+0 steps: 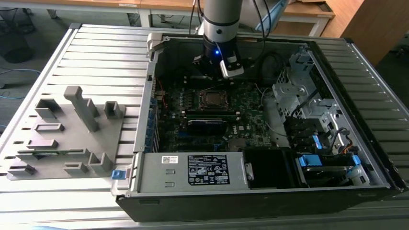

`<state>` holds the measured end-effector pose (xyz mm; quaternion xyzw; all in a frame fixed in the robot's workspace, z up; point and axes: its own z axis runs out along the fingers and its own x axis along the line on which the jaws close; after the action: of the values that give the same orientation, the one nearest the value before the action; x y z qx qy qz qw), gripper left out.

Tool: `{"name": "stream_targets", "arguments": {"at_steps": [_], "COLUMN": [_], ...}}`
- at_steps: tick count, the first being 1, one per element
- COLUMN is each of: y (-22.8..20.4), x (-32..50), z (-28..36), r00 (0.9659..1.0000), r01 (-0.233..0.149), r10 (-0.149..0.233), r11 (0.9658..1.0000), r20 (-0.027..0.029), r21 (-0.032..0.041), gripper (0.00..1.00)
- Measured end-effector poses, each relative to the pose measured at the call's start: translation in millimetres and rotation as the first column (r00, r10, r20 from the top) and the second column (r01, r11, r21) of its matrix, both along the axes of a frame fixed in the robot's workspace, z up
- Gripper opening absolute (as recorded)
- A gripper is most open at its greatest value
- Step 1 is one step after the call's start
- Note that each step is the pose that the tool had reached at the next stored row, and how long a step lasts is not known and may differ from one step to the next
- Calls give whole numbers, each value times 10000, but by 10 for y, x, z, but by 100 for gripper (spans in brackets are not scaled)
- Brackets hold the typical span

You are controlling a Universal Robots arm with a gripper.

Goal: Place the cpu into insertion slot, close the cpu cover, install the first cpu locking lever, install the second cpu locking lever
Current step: 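Install the first cpu locking lever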

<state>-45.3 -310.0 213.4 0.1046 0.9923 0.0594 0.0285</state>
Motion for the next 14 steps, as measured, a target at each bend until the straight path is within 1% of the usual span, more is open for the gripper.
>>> {"name": "stream_targets", "arguments": {"at_steps": [5,14], "y": [3,21], "x": [0,0], "z": [-15,-37], "r00": [9999,9991], "r01": [148,430], "r10": [-148,-430], "r11": [9999,9991], "r20": [7,21], "r21": [-1,1], "gripper": [11,11]}}
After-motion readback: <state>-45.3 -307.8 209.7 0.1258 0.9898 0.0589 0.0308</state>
